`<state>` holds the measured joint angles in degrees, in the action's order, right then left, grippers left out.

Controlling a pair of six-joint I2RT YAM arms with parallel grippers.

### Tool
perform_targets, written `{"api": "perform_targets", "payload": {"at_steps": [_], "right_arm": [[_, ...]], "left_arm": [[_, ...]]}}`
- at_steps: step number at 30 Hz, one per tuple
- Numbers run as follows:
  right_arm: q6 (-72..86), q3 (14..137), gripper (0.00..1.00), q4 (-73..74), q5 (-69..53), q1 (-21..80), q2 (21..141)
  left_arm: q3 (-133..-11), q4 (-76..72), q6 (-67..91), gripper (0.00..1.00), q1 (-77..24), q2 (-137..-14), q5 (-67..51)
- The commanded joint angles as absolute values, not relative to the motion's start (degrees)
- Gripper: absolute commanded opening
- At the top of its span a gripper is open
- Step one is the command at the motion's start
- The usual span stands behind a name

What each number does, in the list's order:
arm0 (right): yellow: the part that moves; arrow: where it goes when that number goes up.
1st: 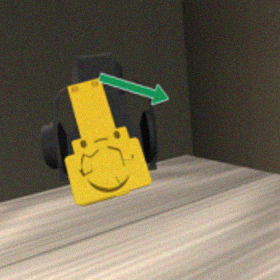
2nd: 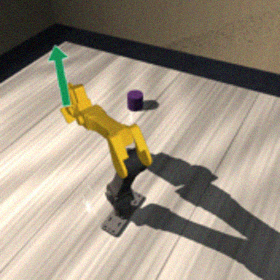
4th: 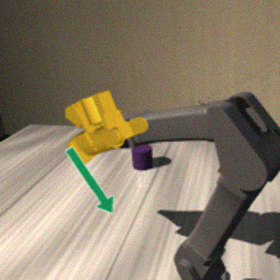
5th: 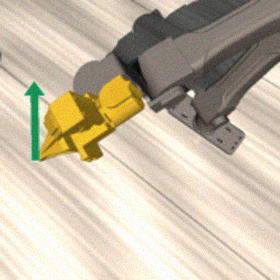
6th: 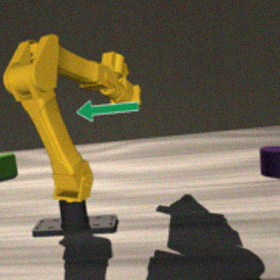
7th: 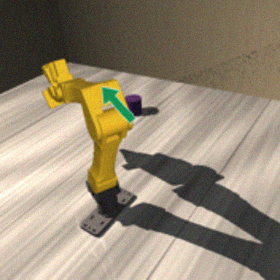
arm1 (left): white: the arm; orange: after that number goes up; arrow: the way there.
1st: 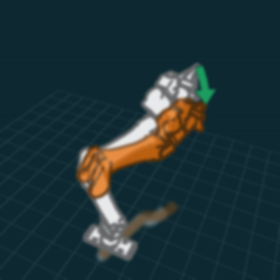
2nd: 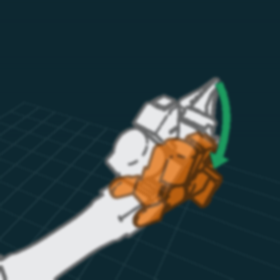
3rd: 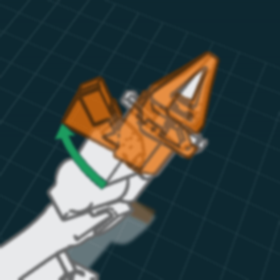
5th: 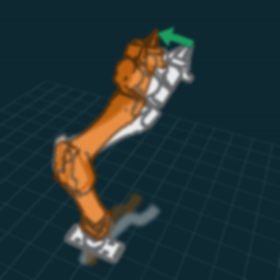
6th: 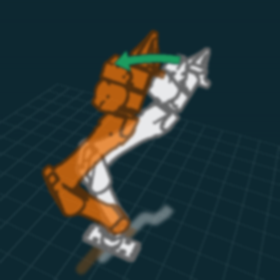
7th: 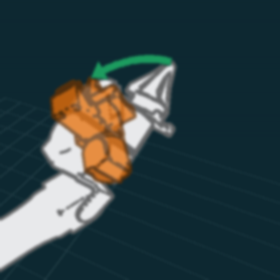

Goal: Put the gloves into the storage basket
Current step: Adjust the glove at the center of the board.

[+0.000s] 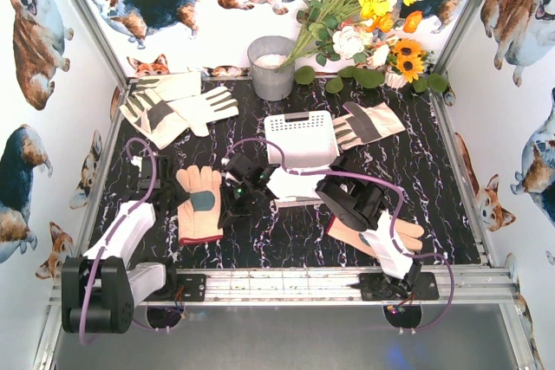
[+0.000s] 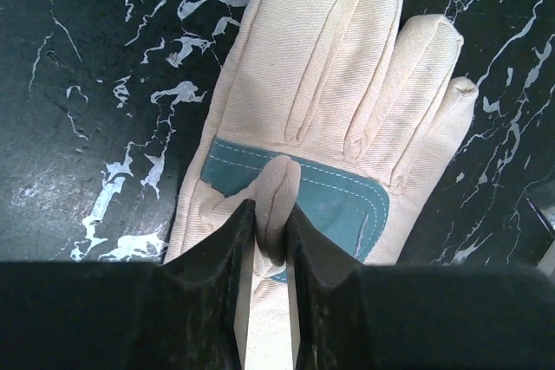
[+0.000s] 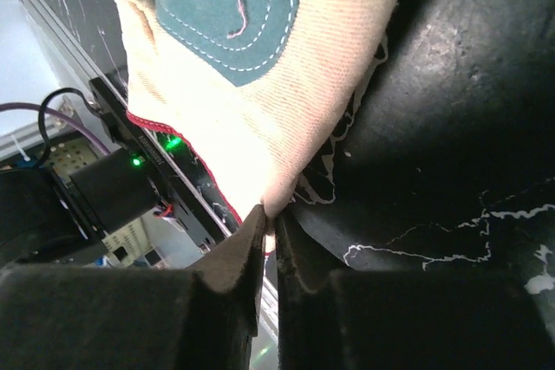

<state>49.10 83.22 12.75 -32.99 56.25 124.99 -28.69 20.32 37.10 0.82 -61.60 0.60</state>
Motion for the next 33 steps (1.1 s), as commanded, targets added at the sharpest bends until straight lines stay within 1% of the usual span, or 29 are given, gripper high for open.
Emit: {"api": "perform_targets", "payload": {"at_steps": [1, 4, 8, 11, 15, 17, 18, 19, 22, 24, 26, 30, 32, 33], "right_arm": [[49.27, 84.83, 0.01, 10.15, -33.60, 55.98, 124.80], [48.24, 83.00, 0.00, 11.59, -32.59, 54.69, 123.31], [46.64, 79.04, 0.00, 13.23, -31.75, 52.60, 120.14], [45.29, 76.75, 0.00, 14.84, -31.77, 51.51, 118.35], [42.86, 76.92, 0.00, 18.05, -30.61, 51.32, 117.10], [42.05, 77.42, 0.00, 19.02, -30.31, 51.33, 116.79], [41.62, 77.69, 0.00, 19.45, -30.05, 51.33, 116.66], [41.16, 78.10, 0.02, 19.93, -29.91, 51.33, 116.51], [39.83, 79.17, 0.30, 21.27, -29.98, 51.33, 115.64], [38.86, 79.88, 0.42, 22.17, -30.31, 51.33, 114.30], [38.01, 80.21, 0.51, 22.89, -30.26, 51.41, 112.19], [34.91, 81.58, 0.62, 27.22, -29.02, 51.42, 107.09], [32.86, 82.54, 0.63, 30.47, -27.68, 51.42, 104.28], [31.86, 82.87, 0.66, 31.90, -26.85, 51.37, 102.79]], "left_arm": [[-27.28, 17.16, 36.92, 0.09, 1.59, -63.07, -1.51], [-26.18, 15.65, 38.26, 0.05, 1.45, -63.37, -3.82], [-24.58, 13.45, 40.65, 0.04, 0.15, -63.11, -5.37], [-22.81, 9.82, 43.22, 0.01, -1.11, -63.37, -7.59], [-22.26, 9.40, 43.45, 0.01, -1.63, -64.59, -7.56], [-22.05, 8.90, 43.48, 0.03, -1.60, -64.29, -7.57], [-22.10, 8.66, 43.46, 0.09, -1.58, -64.04, -8.01], [-22.32, 8.69, 43.38, 0.18, -1.63, -63.81, -8.26], [-24.16, 10.16, 42.39, 0.37, -1.66, -62.35, -8.31], [-26.11, 13.02, 40.93, 0.49, -1.61, -60.84, -7.75], [-28.02, 16.46, 39.95, 0.58, -1.62, -58.52, -5.57], [-32.07, 23.64, 38.13, 0.74, -1.50, -52.27, -1.13], [-34.68, 26.72, 36.85, 0.82, -1.50, -50.14, 0.83], [-36.03, 28.08, 36.10, 0.86, -1.52, -49.36, 1.82]]}}
